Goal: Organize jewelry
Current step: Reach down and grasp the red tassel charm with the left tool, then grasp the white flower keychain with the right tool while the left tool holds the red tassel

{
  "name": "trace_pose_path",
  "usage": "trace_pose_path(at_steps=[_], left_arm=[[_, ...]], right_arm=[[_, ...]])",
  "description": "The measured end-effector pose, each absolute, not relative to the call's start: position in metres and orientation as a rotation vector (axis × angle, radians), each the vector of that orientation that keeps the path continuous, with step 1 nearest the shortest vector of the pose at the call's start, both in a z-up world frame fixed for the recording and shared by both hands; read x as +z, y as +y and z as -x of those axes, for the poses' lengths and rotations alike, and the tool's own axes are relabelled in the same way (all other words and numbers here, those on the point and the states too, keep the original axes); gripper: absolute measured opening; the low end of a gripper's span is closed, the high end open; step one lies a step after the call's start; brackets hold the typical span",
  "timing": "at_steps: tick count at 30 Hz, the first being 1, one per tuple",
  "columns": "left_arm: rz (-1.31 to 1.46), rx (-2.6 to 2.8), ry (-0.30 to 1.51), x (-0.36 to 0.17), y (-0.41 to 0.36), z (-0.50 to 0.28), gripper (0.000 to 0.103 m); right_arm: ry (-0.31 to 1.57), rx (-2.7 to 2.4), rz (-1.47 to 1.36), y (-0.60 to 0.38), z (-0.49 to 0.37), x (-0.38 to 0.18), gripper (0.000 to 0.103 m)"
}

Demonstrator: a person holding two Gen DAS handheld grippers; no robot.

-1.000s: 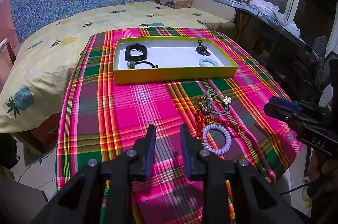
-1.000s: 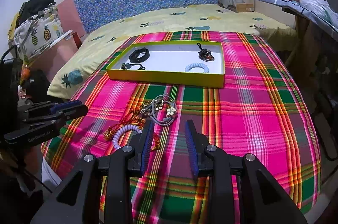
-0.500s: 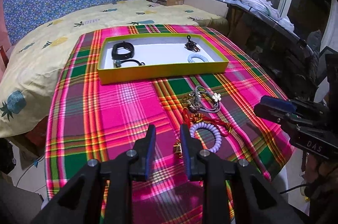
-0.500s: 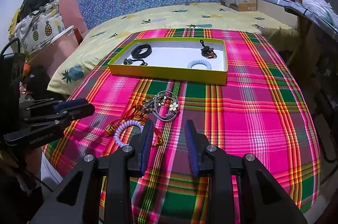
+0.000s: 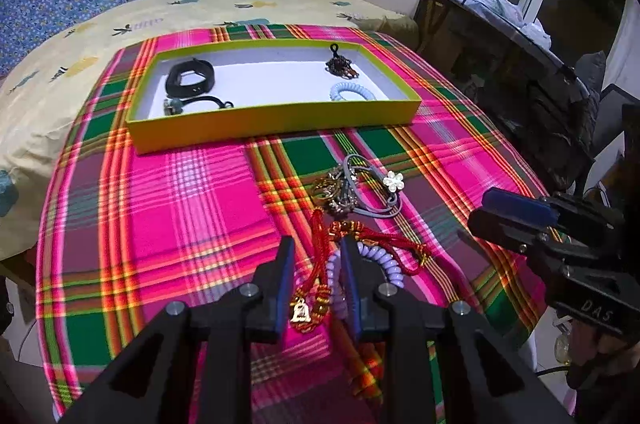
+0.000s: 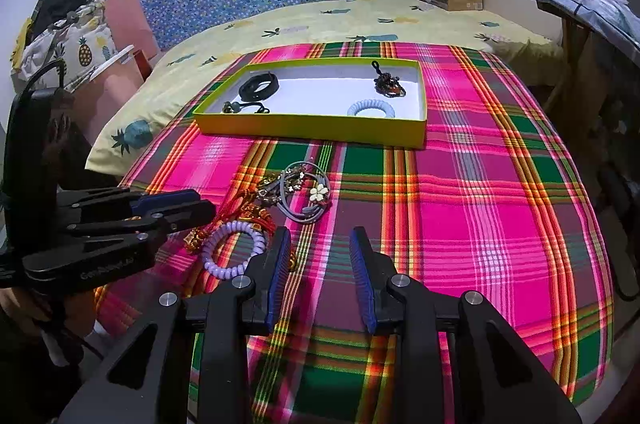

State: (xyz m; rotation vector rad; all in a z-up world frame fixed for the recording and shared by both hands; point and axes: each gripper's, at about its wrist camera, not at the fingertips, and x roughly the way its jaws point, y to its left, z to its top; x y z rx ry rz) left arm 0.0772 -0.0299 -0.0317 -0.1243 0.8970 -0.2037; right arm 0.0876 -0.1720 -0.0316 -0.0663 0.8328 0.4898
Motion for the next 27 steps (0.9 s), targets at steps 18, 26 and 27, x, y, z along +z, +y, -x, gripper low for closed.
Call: trace_pose_path(at_steps=[18,26,27], left_arm=[[0.092,-0.168,0.887,-0.038,-0.022,-0.083,0.006],[0.14,-0.125,0.86,-0.032,0.001,-0.077,0.006],[0.146,-0.122,0.858,-0.032,0.004,-0.077,0.006]], right_arm=[[0.865,0.496,0.063,-0.164,-0.111,-0.044,0.031],[0.878,0.51,0.085,-0.148,-0.13,-0.051,0.031],[0.88,0.51,0.087,-0.147,-0.133,-0.053,0.031]])
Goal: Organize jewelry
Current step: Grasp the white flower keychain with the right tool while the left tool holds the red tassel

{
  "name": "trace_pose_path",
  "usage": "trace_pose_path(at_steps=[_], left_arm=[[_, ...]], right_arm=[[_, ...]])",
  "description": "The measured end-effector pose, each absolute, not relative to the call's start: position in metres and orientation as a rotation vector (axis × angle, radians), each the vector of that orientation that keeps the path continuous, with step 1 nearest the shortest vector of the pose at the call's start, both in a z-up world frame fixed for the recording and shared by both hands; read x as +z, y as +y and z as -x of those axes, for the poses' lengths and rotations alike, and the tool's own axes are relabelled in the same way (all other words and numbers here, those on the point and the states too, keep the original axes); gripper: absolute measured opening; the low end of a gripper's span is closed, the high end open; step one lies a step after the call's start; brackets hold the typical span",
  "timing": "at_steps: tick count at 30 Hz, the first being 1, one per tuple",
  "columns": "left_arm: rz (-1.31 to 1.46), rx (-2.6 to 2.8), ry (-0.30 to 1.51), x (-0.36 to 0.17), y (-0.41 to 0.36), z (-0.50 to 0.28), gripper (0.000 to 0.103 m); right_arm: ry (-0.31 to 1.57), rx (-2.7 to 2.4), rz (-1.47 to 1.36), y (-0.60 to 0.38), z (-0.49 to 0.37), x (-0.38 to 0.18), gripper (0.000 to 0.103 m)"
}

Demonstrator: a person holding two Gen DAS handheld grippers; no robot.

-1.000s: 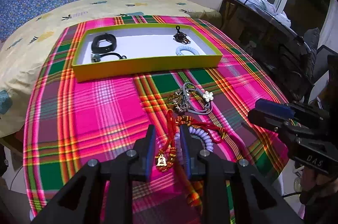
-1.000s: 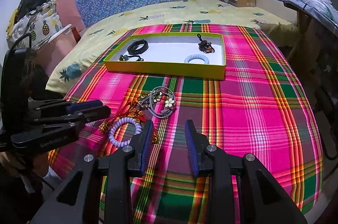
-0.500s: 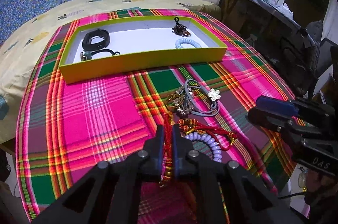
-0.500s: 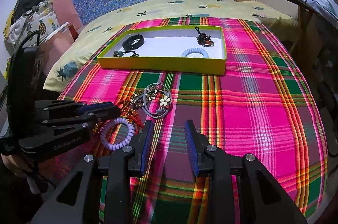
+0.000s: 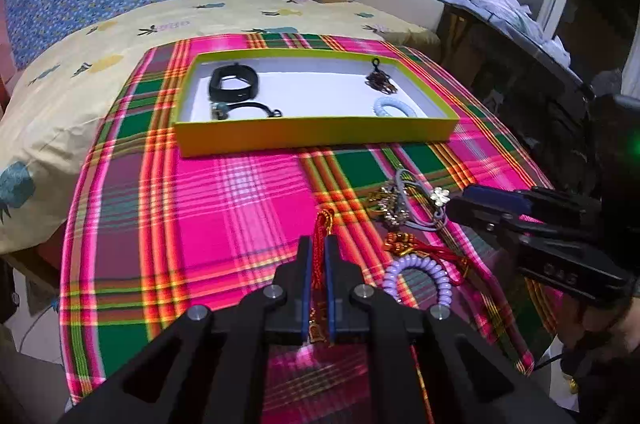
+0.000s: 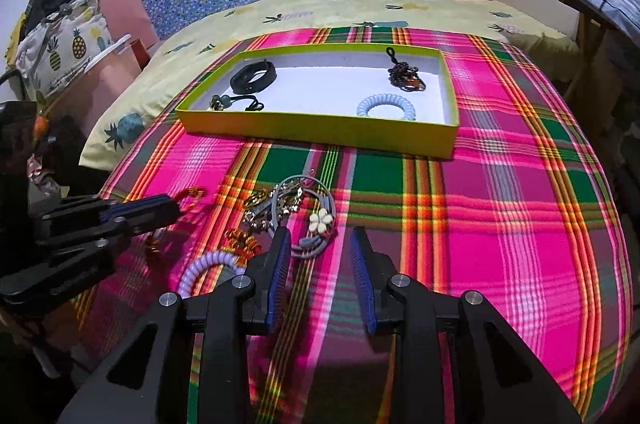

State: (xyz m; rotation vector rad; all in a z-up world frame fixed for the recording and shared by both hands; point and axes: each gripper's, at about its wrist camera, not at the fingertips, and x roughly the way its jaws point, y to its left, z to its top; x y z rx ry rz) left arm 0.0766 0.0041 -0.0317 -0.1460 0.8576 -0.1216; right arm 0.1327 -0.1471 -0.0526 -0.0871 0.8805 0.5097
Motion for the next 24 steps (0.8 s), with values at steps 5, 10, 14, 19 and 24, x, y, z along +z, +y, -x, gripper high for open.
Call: trace_pose_path(at_steps=[5,10,14,19,24], left_arm=[[0.157,-0.108,0.847,-0.029,0.012,-0.075,0.006],[0.16,-0.102,0.846,-0.031,0.017,-0.076,0.006],[0.161,-0.102,0.846,-0.031,0.017,-0.076,0.006],[0.154,-0.106,0.84,-0.028,0.016,-0.074,0.006],[0.148,-0.106,0.828,-0.021,0.012,-0.069,0.006]], right_arm=[[0.9,0.502,0.106,-0.139,-0.146,-0.061,0.031],[0.914,0.503,0.141,-0.132,-0.148,-0.067,0.016],[0.896,0.5,0.144,-0.133,-0.145,-0.064,0.016],[0.871,0.484,0.134,-0.143,-0.139,-0.054,0.016],[0.848,0.455,0.122,-0.157,-0.133,-0.046,0.016]])
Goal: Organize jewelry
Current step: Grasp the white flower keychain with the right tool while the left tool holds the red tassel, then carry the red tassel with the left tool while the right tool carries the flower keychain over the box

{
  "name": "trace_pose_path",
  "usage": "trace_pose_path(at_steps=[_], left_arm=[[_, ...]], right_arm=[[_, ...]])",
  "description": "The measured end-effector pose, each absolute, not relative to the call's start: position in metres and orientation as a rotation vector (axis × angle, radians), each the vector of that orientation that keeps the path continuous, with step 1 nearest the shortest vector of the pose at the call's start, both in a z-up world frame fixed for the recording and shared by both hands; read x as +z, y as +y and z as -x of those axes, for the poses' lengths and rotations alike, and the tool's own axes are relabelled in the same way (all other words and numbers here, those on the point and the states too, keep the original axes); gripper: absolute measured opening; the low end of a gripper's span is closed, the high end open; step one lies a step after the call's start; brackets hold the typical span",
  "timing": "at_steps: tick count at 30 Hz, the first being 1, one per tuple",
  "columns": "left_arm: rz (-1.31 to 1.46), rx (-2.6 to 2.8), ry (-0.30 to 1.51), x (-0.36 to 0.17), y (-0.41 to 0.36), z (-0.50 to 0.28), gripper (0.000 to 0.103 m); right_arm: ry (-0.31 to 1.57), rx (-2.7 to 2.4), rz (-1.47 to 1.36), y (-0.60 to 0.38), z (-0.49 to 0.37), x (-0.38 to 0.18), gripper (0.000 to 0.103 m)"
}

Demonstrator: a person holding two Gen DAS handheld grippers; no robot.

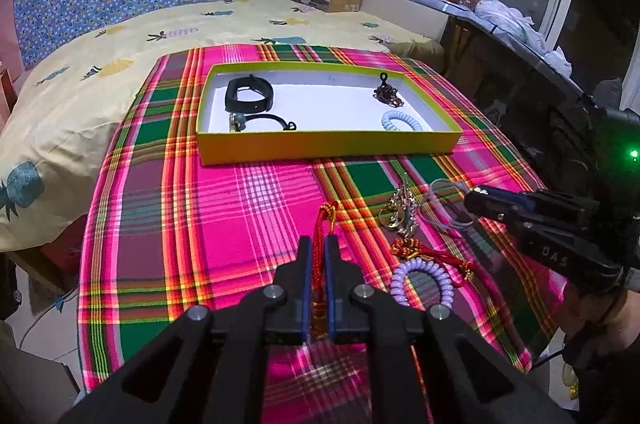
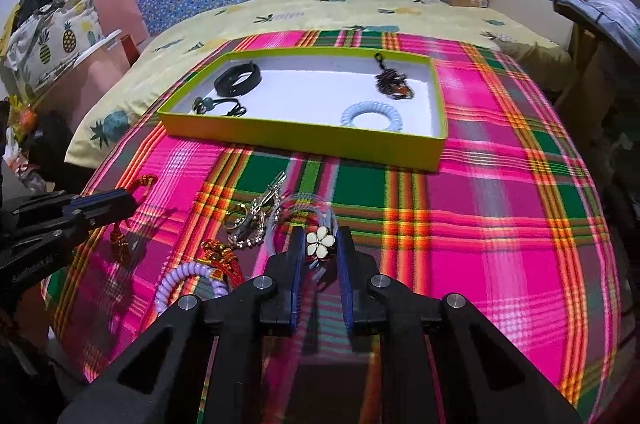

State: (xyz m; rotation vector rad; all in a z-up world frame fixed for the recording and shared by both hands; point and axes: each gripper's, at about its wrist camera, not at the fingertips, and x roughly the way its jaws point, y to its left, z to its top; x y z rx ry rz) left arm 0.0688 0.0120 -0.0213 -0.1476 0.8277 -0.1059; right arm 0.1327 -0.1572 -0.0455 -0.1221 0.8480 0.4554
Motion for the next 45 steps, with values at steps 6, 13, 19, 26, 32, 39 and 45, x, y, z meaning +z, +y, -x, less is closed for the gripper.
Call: trace_pose_path(at_steps=[6,13,19,26,32,39,45], left_arm=[[0.135,-0.111,0.81,-0.012,0.005,-0.062,0.006],[0.106,-0.116,0.774,0.005,-0.002,-0.055,0.006],[0.102,-0.112,0.751,0.014,-0.003,-0.051,0.006],[0.108,-0.111,0.752,0.014,-0.002,-0.052,0.006],[0.112,-0.106,0.755,0.014,0.002,-0.057,0.006],[0.12,-0.087,0.756,0.013,0.011,-0.066,0.006],[0.118,-0.072,0.755,0.014,0.018,-0.079,0.006]], right_arm=[[0.818,0.425,0.099,-0.176,-0.123,-0.032,0.016],[0.766,0.427,0.087,-0.181,-0.113,-0.014,0.016],[0.738,0.443,0.071,-0.182,-0.108,-0.005,0.016],[0.735,0.452,0.065,-0.182,-0.106,-0.003,0.016],[0.736,0.456,0.062,-0.179,-0.108,-0.002,0.016],[0.739,0.47,0.066,-0.174,-0.117,-0.003,0.016],[0.738,0.477,0.072,-0.17,-0.128,-0.003,0.016]])
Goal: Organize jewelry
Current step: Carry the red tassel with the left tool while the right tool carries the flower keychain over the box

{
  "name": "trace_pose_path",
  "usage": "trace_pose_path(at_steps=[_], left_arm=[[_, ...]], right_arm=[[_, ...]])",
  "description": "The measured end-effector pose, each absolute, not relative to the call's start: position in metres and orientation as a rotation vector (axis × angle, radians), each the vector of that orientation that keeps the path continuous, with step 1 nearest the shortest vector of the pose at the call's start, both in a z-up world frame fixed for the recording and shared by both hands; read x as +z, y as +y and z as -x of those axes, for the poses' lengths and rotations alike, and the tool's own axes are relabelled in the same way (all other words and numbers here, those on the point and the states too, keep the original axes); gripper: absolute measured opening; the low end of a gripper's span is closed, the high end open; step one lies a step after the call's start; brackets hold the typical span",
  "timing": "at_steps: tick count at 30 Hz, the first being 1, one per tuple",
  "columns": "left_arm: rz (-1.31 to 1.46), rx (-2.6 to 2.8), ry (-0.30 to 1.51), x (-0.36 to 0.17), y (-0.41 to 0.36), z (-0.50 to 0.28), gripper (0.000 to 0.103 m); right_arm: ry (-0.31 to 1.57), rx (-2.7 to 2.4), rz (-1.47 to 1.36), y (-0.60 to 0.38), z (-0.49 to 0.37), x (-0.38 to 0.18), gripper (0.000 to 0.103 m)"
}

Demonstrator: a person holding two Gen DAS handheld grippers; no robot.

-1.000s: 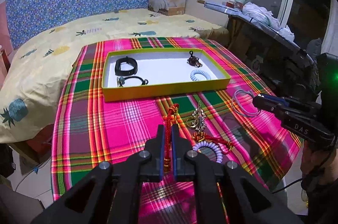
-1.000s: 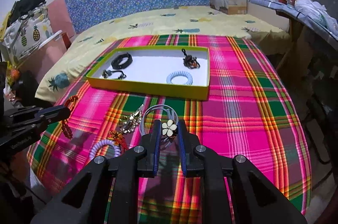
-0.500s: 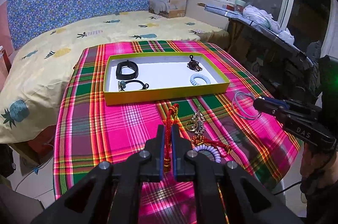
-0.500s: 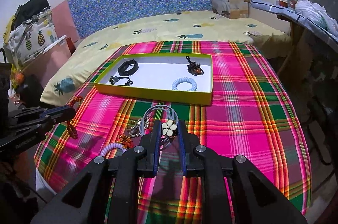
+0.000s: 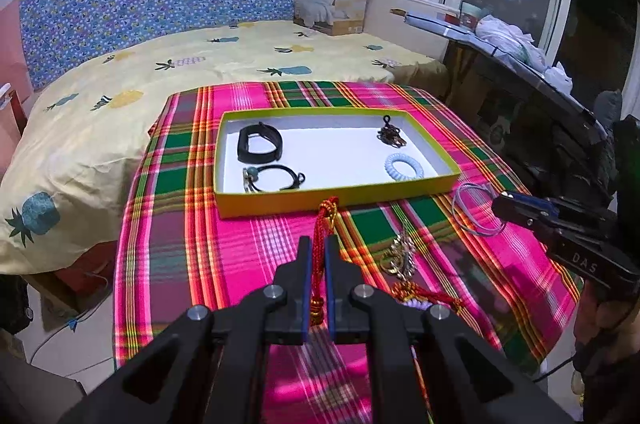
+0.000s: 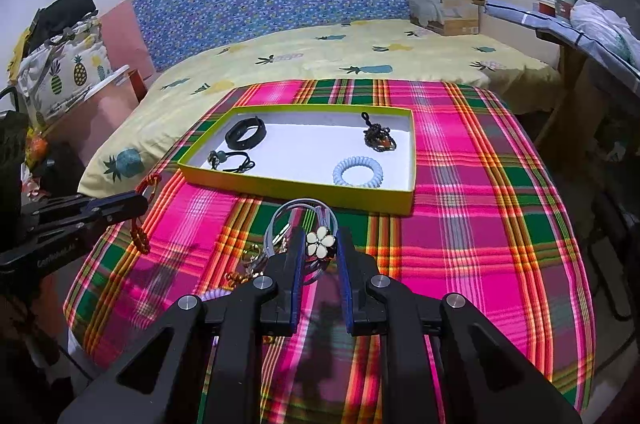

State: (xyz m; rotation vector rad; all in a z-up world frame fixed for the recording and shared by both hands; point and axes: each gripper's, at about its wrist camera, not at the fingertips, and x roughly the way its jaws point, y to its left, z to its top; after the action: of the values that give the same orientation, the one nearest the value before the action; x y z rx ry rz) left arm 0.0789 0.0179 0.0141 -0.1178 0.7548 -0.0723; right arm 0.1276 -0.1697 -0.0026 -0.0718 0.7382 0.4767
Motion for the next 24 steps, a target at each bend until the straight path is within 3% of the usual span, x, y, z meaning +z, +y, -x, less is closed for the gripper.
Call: trace_pose_path(at_steps=[24], left_arm=[[0.077,-0.081,0.798,0.005,0.014,-0.211,0.006]], right_arm=[[0.76,0.459,0.108,-0.153,-0.245,-0.013,0.016]])
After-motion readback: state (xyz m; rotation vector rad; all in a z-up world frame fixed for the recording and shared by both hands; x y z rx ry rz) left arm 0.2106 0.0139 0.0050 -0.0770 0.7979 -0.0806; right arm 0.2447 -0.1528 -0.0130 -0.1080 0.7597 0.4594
